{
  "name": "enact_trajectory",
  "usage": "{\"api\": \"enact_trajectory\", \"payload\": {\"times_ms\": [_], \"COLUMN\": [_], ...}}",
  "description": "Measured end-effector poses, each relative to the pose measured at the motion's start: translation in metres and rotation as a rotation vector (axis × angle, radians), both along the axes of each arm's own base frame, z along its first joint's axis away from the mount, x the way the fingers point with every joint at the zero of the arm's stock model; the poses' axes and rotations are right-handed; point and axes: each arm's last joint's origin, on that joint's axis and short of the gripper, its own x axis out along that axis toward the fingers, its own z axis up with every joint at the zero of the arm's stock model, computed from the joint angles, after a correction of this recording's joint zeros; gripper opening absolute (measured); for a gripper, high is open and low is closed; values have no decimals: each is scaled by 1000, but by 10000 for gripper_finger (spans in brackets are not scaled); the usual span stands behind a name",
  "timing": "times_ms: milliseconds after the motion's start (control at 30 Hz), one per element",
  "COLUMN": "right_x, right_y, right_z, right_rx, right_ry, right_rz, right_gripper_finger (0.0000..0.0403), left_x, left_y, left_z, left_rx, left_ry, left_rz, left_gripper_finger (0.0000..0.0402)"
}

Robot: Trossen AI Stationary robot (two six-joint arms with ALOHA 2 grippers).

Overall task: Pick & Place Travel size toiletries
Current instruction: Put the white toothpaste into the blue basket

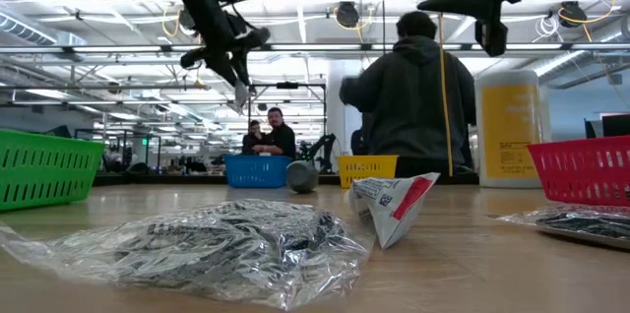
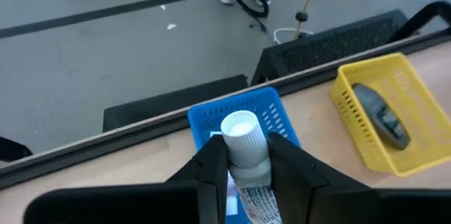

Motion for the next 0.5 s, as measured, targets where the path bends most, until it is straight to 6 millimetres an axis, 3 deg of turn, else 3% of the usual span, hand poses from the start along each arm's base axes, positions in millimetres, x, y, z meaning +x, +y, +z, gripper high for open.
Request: {"api": "enact_trajectory", "payload": {"times_ms": [500], "right_x": [29], "right_y": [-2], "right_z": [-4], "right_rx": [26], "right_ry": [-134], "right_rz": [-36], "right_gripper_finger": [38], "left_x": [29], "left_y": [35], "left_z": [-60], "left_rx": [-52], "left_ry": [110], "left_rz": [-77], "left_gripper_finger": [76]}}
